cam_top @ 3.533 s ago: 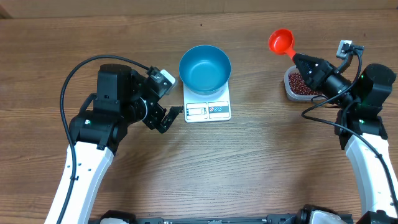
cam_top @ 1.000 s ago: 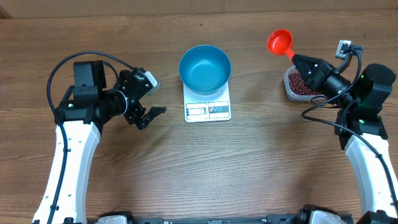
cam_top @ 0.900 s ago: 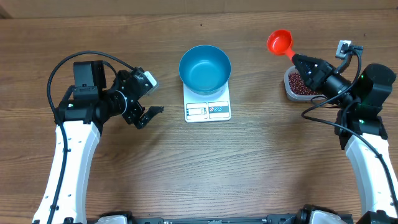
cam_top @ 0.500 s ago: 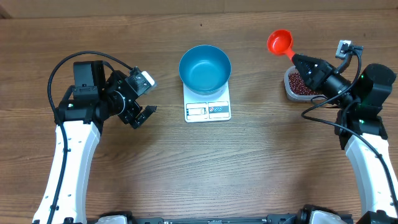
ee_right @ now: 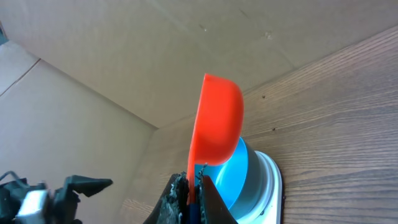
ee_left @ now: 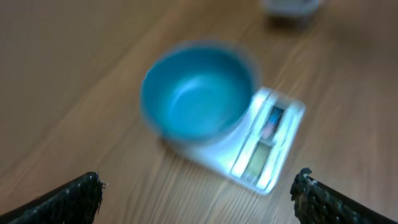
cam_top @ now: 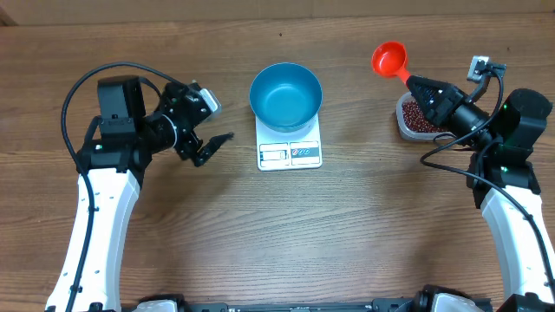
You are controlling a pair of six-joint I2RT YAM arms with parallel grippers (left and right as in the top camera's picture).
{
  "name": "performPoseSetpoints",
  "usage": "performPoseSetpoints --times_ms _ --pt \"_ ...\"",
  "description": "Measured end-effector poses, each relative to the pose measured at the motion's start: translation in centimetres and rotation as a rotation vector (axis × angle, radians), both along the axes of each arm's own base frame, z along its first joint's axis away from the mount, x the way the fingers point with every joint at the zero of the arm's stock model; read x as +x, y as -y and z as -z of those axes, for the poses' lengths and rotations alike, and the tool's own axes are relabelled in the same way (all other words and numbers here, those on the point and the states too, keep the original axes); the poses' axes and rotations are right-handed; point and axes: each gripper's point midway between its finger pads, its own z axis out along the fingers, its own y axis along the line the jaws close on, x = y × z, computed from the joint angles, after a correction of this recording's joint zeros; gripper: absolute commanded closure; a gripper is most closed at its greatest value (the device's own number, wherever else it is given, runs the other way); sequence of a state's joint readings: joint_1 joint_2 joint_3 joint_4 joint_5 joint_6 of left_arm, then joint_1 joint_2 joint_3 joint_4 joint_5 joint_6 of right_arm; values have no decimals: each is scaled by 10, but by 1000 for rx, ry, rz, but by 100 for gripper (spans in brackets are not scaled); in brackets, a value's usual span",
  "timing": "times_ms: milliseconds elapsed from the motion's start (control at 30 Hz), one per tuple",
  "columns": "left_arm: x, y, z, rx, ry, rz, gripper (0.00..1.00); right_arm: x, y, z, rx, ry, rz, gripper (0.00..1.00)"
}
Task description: Scoop item into bowl and weigh 150g on scale
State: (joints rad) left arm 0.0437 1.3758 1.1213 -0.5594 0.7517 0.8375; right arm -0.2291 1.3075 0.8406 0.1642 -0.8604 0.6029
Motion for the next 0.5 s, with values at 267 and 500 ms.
performPoseSetpoints --times_ms 267,500 --pt "-33 38 -35 -261 2 244 1 0 0 0 0 0 0 96" --pt "-30 35 -30 -234 -2 218 0 0 0 0 0 0 0 96"
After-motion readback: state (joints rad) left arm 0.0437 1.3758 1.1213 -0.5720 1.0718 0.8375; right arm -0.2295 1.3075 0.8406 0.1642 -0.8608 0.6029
